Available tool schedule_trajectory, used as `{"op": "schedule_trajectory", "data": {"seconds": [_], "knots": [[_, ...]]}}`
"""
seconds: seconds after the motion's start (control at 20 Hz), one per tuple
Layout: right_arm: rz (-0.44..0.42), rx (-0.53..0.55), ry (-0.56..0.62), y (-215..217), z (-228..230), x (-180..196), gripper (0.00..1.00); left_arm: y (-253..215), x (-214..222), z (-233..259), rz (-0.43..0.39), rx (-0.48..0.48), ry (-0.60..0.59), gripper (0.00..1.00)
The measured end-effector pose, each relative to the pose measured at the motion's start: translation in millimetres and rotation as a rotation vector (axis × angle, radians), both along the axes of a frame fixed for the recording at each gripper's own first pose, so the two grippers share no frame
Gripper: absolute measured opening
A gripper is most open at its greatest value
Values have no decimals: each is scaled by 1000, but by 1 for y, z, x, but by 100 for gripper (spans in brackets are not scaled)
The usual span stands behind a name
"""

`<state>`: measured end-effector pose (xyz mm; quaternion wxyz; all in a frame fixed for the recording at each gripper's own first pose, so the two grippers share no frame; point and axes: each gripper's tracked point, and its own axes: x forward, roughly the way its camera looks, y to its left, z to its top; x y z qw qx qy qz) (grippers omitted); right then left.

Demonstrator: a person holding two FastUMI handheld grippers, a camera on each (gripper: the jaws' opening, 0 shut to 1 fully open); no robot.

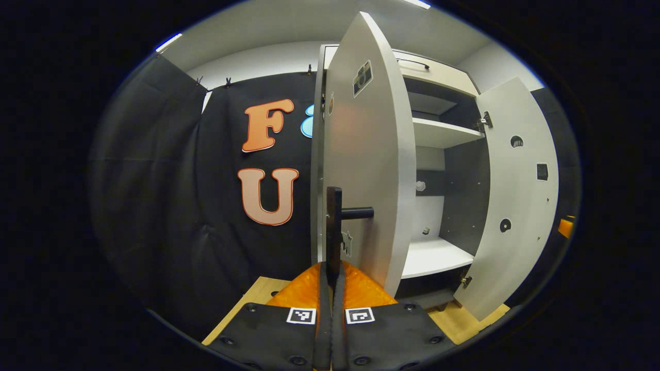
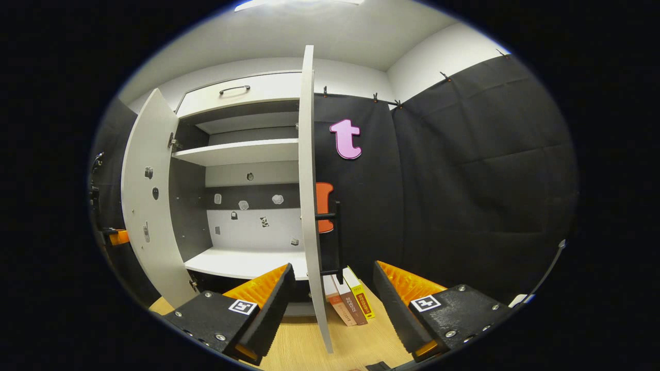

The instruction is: Open the right door of the double-door shoe cabinet with the right hand, and open the left door with the left hand.

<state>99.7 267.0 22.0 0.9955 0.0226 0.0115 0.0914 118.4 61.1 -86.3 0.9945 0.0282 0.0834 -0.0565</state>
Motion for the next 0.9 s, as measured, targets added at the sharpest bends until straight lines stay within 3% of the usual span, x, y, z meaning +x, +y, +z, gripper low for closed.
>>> {"op": "schedule_trajectory", "data": {"seconds": [0.45,0.7,0.9], "knots": [[-7,-9,9,-1,-4,-1,93,40,-4,-4,25,-5,7,7],[9,-20,6,5,-4,-2,93,77,-9,-3,81,-29,11,7],[16,-18,5,6,-4,-3,93,81,-13,-2,72,-41,14,7]]}}
